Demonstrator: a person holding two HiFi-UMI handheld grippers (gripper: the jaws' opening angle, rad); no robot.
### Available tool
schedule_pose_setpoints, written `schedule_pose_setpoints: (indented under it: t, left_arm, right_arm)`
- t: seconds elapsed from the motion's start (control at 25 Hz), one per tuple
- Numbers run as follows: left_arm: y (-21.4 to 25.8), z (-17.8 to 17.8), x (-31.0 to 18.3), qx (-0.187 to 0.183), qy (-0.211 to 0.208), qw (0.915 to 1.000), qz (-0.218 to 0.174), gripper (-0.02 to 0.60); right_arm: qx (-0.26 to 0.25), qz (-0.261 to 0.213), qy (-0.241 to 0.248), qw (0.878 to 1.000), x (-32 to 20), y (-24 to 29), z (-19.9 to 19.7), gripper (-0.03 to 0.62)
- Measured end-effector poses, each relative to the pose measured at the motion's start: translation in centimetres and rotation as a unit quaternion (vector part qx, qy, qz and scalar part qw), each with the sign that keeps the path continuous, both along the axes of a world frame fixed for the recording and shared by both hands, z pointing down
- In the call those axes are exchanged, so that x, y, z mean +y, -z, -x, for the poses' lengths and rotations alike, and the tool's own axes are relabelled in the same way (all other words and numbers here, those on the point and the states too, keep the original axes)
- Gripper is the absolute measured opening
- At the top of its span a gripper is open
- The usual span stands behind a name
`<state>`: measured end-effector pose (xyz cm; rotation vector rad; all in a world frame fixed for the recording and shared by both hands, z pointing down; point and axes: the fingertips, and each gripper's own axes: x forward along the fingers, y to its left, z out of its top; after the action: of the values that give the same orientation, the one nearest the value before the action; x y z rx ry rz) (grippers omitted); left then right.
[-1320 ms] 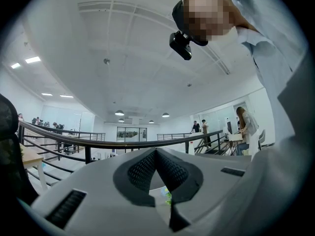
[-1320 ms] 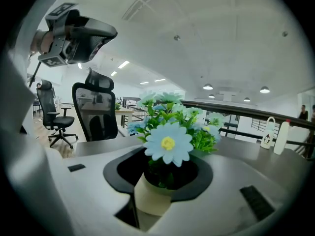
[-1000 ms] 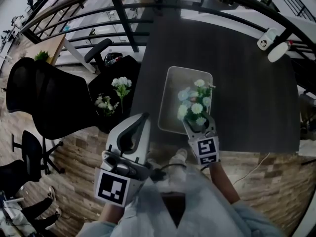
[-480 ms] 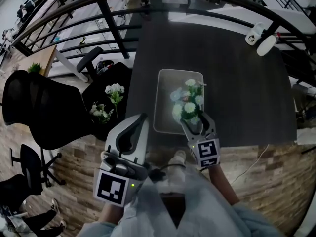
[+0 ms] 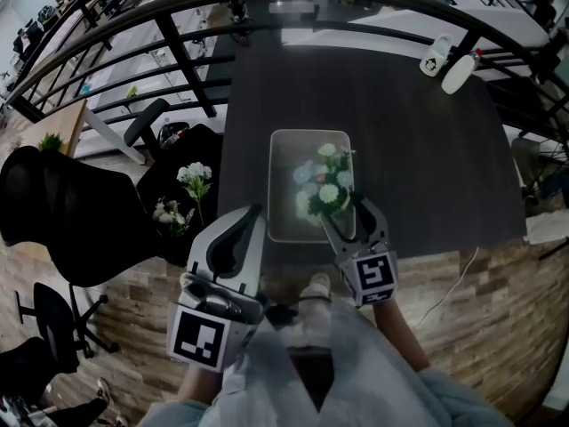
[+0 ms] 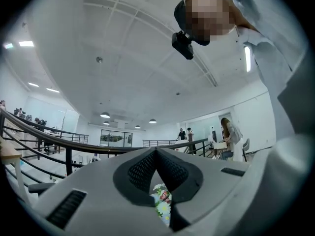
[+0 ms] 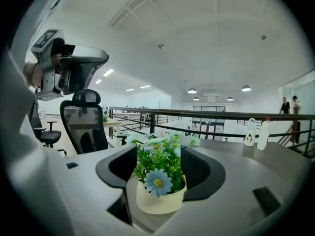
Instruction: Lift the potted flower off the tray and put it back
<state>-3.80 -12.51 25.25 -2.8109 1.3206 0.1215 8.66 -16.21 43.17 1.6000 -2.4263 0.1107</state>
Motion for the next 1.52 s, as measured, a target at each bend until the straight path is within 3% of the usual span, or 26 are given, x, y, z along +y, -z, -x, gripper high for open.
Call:
schedule_pose_setpoints:
  t: [0.24, 0.64, 0.8, 0.96, 1.52]
  left_arm:
    - [0.5, -0.7, 0.1, 0.009, -0.022, 0.9997, -0.007, -0.002]
    - [1.0, -1.9, 0.3, 0.016, -0.049, 0.9985, -0.016, -0.002]
    - [1.2, -2.4, 0.5, 0.016, -0.06, 0.9979, -0.019, -0.002]
    - [1.2, -2.8, 0.4, 0.019, -0.07, 0.9972, -0.02, -0.002]
    - [1.0, -4.7, 0.6, 0.021, -0.102, 0.9945, -0.016, -0.002]
  right_arm:
    - [-0.003, -0.024, -0.012, 1.0, 0.8, 3.0, -0.5, 0.267]
    - [-0.033, -0.08, -0.047, 0.995, 2.2, 8.3, -1.8, 0.169]
    - [-0.036, -0.096, -0.063, 0.993, 2.7, 9.8, -2.5, 0.111]
    - [-0.04, -0.105, -0.084, 0.99, 3.2, 10.8, -3.4, 0.004]
    - [-0.039, -0.119, -0.085, 0.989, 4.8, 12.5, -4.1, 0.002]
